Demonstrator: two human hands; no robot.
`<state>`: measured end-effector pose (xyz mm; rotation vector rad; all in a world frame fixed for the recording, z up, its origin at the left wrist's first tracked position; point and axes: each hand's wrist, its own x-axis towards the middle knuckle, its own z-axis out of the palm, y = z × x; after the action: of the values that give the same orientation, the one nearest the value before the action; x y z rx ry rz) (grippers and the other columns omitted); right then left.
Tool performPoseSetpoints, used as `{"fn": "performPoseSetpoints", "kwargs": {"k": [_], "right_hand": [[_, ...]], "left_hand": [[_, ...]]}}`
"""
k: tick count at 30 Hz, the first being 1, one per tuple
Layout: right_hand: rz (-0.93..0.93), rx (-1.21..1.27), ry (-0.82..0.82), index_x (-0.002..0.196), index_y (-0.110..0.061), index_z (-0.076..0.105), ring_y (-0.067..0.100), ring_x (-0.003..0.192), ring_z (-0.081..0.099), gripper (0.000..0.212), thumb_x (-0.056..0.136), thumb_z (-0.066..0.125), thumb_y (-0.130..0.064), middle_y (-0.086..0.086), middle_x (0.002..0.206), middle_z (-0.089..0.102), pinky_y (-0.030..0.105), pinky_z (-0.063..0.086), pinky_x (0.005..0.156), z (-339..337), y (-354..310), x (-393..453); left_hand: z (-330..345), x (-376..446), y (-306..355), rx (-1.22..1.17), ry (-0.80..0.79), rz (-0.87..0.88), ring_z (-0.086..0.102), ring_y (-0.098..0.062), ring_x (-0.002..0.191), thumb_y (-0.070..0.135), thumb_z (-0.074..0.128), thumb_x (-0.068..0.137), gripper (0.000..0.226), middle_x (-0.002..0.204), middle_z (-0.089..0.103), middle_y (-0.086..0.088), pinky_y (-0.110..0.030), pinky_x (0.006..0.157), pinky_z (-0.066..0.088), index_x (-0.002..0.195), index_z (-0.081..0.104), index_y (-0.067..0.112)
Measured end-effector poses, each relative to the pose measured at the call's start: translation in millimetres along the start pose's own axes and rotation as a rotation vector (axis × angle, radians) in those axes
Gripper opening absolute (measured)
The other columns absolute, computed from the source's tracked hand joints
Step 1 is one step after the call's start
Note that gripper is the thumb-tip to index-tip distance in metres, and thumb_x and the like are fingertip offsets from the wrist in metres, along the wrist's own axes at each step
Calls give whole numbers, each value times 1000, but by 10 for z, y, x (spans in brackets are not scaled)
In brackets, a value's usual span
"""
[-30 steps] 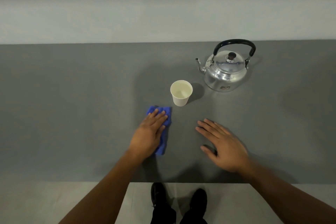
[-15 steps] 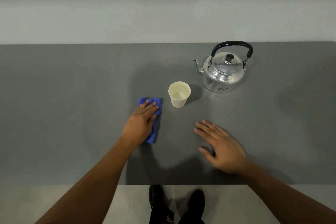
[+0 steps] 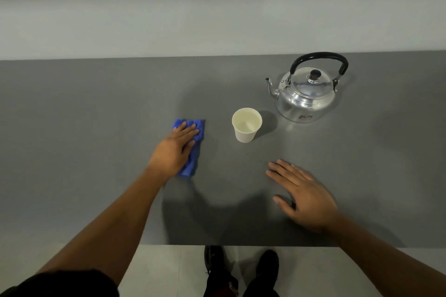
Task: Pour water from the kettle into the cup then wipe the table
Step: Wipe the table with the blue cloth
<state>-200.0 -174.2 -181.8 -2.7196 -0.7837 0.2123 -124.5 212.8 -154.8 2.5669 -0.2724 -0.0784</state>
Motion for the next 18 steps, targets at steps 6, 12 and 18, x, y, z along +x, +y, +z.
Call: {"fn": "performPoseSetpoints", "kwargs": {"k": [6,12,18], "right_hand": [[13,-1,6,158,-37,22,3,154,6,66,98,41,-57,-18,166,17,31,12,125,1,-7,-2],[4,14,19,158,-35,25,5,154,10,65,99,41,-57,-17,166,20,31,12,125,-14,-15,-1],[14,5,2,158,-36,23,4,154,6,65,99,40,-58,-17,166,18,32,12,125,0,-9,6]], "left_hand": [[366,170,473,-57,-23,49,26,-24,155,20,49,107,40,158,45,-2,-32,127,14,146,54,14],[330,-550,346,-83,-121,273,33,-20,152,18,58,102,40,153,51,2,-37,127,21,142,59,14],[-174,-342,-205,69,-244,319,40,-28,149,31,50,102,44,152,53,-4,-45,124,28,140,60,10]]}}
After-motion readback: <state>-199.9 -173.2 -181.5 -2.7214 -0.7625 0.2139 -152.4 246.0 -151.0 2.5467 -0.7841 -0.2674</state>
